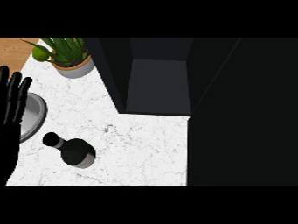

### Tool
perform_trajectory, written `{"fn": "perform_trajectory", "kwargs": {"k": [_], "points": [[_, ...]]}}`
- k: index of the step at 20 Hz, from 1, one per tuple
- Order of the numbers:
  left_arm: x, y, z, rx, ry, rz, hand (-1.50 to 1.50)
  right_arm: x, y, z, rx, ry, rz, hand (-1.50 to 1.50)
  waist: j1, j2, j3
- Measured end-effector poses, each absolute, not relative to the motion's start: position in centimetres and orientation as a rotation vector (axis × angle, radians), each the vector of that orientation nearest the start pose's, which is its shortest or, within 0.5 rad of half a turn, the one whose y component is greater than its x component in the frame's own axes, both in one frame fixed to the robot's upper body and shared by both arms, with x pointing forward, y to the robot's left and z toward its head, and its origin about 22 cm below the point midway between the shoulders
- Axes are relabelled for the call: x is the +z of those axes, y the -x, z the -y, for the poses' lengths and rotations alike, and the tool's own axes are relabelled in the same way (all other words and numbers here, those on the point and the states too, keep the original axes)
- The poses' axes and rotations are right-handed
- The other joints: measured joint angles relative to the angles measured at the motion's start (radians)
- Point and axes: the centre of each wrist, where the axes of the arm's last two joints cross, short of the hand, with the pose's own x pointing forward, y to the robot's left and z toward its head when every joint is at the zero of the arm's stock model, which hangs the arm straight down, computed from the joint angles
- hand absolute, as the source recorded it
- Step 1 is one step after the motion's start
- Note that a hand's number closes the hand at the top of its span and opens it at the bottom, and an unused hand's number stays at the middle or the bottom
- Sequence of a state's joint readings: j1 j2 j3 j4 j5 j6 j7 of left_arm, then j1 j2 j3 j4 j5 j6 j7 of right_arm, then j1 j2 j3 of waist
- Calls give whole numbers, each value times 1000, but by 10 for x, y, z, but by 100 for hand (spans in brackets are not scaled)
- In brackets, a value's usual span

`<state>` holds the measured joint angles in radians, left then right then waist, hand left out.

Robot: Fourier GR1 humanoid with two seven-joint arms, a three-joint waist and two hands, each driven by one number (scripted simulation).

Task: Pick up the wine, place it into the cabinet and close the cabinet

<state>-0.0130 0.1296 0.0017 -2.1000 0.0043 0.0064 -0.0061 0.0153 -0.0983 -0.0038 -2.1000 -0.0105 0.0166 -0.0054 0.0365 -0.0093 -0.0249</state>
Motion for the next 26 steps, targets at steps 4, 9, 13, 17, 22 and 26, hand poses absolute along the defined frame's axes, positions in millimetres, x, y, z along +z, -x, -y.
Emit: {"fn": "perform_trajectory", "kwargs": {"k": [4,9,13,17,22,26], "points": [[123,-199,-226,-66,-187,2091,-150,126,-197,239,118,31,2089,-150,-24,4,16],[106,-189,-193,127,-198,1981,-150,124,-177,229,170,-90,2015,-150,-42,5,22],[102,-177,-154,235,-150,1932,-150,136,-163,225,208,-159,1970,-150,-45,5,24],[111,-172,-120,274,-123,1912,-150,150,-151,220,227,-190,1947,-150,-44,6,25],[126,-166,-94,293,-116,1917,-150,163,-141,217,238,-202,1927,-150,-42,7,26],[135,-158,-80,303,-116,1924,-150,166,-139,215,249,-201,1916,-150,-40,7,26]]}}
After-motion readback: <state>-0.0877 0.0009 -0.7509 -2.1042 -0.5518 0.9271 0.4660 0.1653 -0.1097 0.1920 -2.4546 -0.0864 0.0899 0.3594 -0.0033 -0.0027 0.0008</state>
